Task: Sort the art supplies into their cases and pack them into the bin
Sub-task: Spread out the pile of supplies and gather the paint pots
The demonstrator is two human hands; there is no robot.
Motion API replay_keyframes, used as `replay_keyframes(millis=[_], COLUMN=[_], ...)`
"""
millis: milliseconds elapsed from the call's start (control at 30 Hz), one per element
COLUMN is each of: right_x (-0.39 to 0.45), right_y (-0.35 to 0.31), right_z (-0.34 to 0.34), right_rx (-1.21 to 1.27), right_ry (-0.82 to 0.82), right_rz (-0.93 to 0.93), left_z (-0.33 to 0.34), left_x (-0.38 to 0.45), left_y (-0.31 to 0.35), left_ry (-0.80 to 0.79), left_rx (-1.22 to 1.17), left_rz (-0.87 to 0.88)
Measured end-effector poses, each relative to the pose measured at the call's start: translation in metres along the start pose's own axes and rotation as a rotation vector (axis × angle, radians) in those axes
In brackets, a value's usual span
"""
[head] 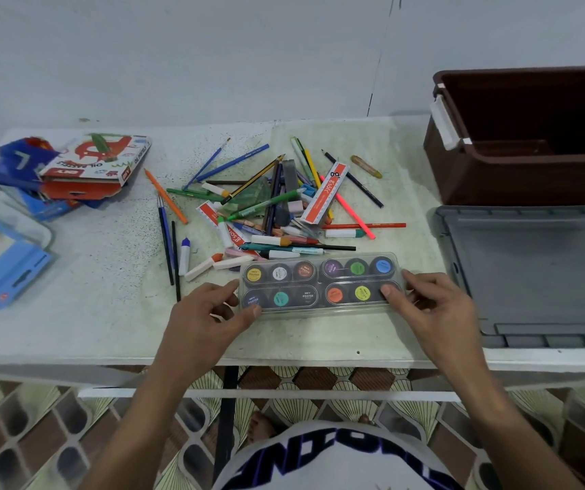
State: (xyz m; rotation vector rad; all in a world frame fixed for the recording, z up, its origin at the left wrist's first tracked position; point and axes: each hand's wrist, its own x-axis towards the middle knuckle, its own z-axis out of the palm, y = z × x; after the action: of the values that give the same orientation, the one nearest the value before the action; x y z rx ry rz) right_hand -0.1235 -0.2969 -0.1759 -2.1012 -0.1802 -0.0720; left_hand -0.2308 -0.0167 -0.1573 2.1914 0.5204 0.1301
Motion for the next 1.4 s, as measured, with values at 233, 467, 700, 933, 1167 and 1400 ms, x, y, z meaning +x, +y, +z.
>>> replay_keyframes(millis=[233,467,700,933,1167,1400], right_x=[0.002,0.01,0.023,0.044,0.12,0.229], right_y=[0.002,0.0,-0.008,-0.016,-0.051,-0.052], right_z=[-0.005,-0.005,-0.005,-0.038,-0.149,-0.26], right_rx=[0.009,0.009,-0.073,-0.01,-0.045,-0.182], right_ry=[-0.057,-0.279,-0.338,-0.304,-0.188,-0.187], right_rz=[-0.001,0.117,0.095,-0.027,-0.247,-0.244], left_z=[-0.002,-0.012,-0.011,-0.02,0.006,0.068], left_x=[0.002,0.018,0.029,0.028,0.065,0.146], left_y=[-0.002,0.001,0.009,0.054,0.171,0.28], left_ry=[-0.011,-0.252,-0.315,-0.243,-0.145,-0.096], left_rx=[-0.005,-0.01,0.016,-0.052,-0.077,0.045], left_rz=[-0.002,-0.063,0.052,0.111,0.261,0.365])
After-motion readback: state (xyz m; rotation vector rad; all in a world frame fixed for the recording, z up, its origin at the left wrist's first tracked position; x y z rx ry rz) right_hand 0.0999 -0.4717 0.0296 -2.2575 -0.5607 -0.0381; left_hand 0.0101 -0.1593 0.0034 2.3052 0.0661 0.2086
